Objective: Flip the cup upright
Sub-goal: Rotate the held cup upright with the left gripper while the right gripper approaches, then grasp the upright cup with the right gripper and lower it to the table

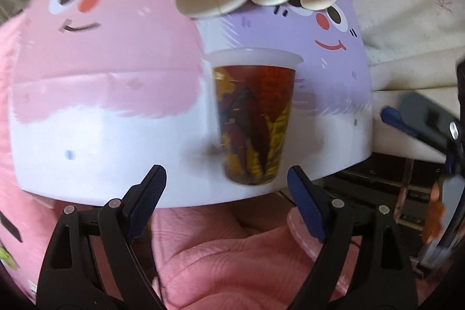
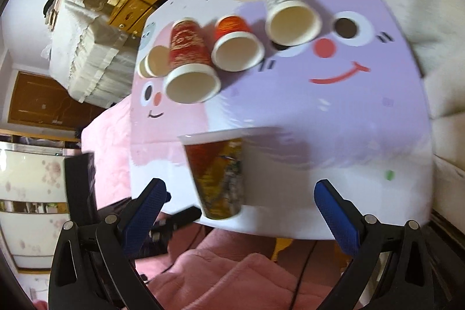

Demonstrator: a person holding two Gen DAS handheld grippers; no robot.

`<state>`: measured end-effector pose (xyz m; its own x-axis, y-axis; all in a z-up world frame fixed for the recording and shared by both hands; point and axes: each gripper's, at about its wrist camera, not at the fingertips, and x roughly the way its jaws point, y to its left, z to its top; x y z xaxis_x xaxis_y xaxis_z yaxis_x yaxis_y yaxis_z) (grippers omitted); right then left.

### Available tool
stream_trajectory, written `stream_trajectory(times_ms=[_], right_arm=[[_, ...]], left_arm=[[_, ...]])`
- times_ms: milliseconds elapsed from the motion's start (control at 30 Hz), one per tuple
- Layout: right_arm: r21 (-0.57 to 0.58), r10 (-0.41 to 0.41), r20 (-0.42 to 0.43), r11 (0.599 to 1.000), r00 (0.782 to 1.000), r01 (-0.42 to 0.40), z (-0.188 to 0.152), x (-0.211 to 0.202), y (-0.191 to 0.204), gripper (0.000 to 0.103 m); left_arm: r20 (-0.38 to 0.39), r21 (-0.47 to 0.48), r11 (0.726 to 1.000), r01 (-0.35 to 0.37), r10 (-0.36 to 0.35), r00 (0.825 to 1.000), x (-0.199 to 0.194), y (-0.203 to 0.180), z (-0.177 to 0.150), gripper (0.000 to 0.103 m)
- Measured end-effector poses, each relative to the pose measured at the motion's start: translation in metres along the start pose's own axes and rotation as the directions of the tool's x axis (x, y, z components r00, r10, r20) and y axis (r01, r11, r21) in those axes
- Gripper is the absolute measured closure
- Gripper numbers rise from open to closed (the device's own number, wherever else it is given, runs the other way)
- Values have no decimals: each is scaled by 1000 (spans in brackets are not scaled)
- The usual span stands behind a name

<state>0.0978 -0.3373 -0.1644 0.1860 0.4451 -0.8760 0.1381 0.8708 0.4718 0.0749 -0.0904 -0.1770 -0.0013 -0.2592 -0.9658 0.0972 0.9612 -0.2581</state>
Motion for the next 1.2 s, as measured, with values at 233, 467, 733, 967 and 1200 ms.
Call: stream_trajectory(times_ms=[233, 467, 733, 967, 1200], right_arm=[[-49, 19, -113, 998, 993, -25, 15, 50, 45, 0], [-136, -132, -168, 985, 977, 109, 23, 116, 73, 0], [-92, -120, -142, 990, 983, 107, 31, 158, 80, 1], [-93, -108, -72, 991, 992, 101, 29, 166, 79, 24], [-113, -61, 44, 991, 997, 66, 19, 143, 72, 25]], left_arm=[[80, -54, 997, -56, 61, 995, -33, 27, -12, 19], [80, -151, 987, -62, 75, 994, -40, 62, -20, 19], [88, -215, 976, -17, 36, 995, -47, 91, -20, 19], [73, -211, 977, -21, 38, 997, -46, 98, -17, 19], [76, -200, 980, -18, 33, 997, -43, 96, -18, 19]])
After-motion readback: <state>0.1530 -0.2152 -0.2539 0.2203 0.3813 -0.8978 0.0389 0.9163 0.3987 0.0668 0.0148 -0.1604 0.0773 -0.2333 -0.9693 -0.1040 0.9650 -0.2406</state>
